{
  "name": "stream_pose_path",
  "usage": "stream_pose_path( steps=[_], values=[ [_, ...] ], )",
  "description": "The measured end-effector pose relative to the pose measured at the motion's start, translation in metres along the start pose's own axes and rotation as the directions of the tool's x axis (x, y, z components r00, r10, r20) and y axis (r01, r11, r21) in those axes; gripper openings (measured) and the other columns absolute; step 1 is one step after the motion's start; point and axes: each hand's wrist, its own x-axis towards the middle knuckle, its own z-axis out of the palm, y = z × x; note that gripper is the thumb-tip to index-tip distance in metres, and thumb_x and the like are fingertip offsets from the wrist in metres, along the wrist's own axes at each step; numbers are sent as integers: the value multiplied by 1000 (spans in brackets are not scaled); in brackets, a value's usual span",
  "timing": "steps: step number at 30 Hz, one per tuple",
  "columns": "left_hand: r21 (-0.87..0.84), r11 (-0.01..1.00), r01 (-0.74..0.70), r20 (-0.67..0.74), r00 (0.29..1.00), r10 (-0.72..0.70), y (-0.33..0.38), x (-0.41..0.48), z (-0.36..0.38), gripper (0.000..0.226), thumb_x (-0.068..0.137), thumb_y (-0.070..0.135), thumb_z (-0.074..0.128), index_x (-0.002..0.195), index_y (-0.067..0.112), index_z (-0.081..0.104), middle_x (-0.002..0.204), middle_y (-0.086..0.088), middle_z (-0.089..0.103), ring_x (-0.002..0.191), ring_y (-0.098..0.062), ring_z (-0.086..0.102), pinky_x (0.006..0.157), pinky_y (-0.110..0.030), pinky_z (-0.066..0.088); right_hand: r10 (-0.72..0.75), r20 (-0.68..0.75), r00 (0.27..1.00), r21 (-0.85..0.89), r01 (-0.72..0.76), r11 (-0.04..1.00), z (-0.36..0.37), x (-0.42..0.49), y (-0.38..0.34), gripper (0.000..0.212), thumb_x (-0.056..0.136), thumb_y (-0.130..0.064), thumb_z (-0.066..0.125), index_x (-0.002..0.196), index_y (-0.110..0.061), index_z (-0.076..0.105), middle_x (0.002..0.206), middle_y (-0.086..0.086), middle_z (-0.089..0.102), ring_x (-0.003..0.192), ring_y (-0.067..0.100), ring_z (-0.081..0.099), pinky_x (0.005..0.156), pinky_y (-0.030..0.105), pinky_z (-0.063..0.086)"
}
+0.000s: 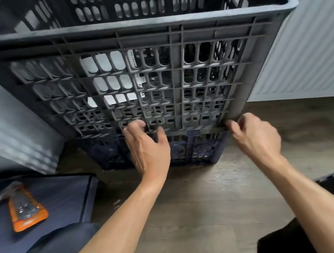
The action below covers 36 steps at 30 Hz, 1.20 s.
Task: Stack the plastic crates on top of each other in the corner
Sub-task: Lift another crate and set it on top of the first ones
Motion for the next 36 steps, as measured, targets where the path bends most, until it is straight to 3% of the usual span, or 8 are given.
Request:
stream_pose_path(
  steps=[5,10,15,19,23,29,36],
  values=[
    [44,991,123,-60,991,-120,-26,31,-14,51,86,29,68,126,17,39,133,-9,35,126,-26,37,79,-36,40,-80,38,996,231,69,971,6,10,3,42,87,-53,61,103,-19,41,99,7,63,89,35,60,71,43,47],
    [-70,973,221,-66,972,-225,-31,32,-14,48,87,32,68,117,16,34,116,-2,48,99,-22,54,72,-30,36,-26,44,999,373,8,928,9,11,-2,37,83,-48,65,102,-23,45,101,5,64,100,35,55,78,47,49],
    [-155,899,410,-26,908,-419,-34,59,-21,59,86,28,70,132,25,33,112,0,54,101,-23,56,77,-29,35,-38,141,989,537,-44,842,7,18,1,40,77,-22,74,106,-33,49,96,-10,67,90,14,62,70,31,47],
    [-4,916,401,55,915,-400,-41,59,-19,76,91,33,66,151,30,19,138,-9,45,120,-28,51,85,-30,36,-23,146,989,515,-56,856,11,23,3,38,64,-24,75,98,-30,59,95,-8,69,91,16,65,79,43,55],
    [15,922,387,90,918,-386,-51,69,-18,82,90,34,67,152,30,14,146,-12,38,128,-30,47,91,-31,38,-8,124,992,520,-58,852,9,19,-3,37,69,-14,76,99,-28,58,99,-8,68,93,17,64,79,38,52],
    [-26,947,320,76,945,-317,-71,78,-19,69,85,30,74,140,31,31,116,-6,58,103,-24,60,81,-34,47,-16,80,997,496,-26,868,10,16,-2,35,70,-18,77,98,-28,59,100,-5,68,93,19,63,82,38,52],
    [-16,965,261,36,965,-260,-77,81,-20,47,91,29,65,130,31,39,112,-11,56,94,-22,58,74,-28,42,-33,58,998,508,-1,862,10,14,-2,33,74,-14,78,99,-27,60,99,-5,67,92,18,62,79,33,47]
  ],
)
